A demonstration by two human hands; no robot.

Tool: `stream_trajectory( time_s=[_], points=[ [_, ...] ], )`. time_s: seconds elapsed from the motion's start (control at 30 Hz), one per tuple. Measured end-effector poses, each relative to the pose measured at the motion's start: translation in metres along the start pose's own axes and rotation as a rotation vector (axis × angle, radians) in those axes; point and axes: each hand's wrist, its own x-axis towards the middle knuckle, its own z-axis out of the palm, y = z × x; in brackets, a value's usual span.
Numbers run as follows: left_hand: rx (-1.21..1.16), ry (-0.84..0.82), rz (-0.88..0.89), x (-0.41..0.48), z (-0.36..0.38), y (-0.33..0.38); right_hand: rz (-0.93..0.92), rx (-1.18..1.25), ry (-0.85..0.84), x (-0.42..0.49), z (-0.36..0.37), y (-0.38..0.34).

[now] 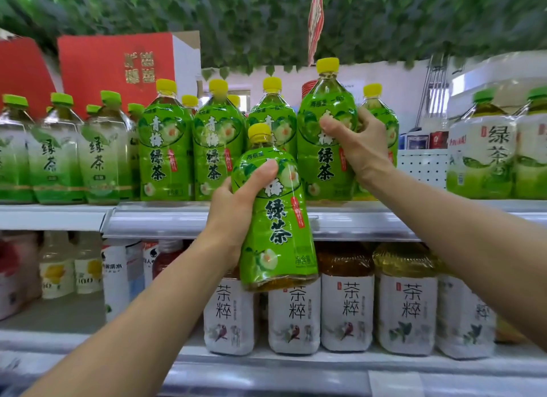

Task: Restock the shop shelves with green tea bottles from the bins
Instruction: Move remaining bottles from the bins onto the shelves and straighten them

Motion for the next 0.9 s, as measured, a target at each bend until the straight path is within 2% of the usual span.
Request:
stream_trajectory(
  time_s=[0.17, 0.37, 0.53, 0.63, 0.7, 0.83, 0.9],
  points=[
    [0.004, -0.001, -0.005, -0.001, 0.0, 0.002, 0.016, -0.001, -0.045, 0.004, -0.004, 0.006],
    [-0.009, 0.024, -0.008, -0.004, 0.005, 0.005, 0.182, 0.024, -0.179, 0.003, -0.005, -0.004],
    [-0.026, 0.072, 0.023, -0.009, 0.01, 0.004, 0.142, -0.144, -0.133, -0.002, -0.003, -0.013],
    [0.006, 0.125, 0.095, -0.017, 0.014, 0.001, -0.04, -0.27, -0.047, -0.028, -0.008, -0.033],
    [0.042, 0.134, 0.176, -0.025, 0.018, 0.001, -0.107, -0.255, -0.143, -0.061, -0.018, -0.044],
    [0.067, 0.077, 0.375, -0.041, 0.045, 0.011, 0.099, -0.191, -0.526, -0.125, -0.041, -0.054],
    [0.044, 0.05, 0.461, -0.041, 0.068, 0.018, 0.136, -0.092, -0.542, -0.13, -0.05, -0.051]
  ],
)
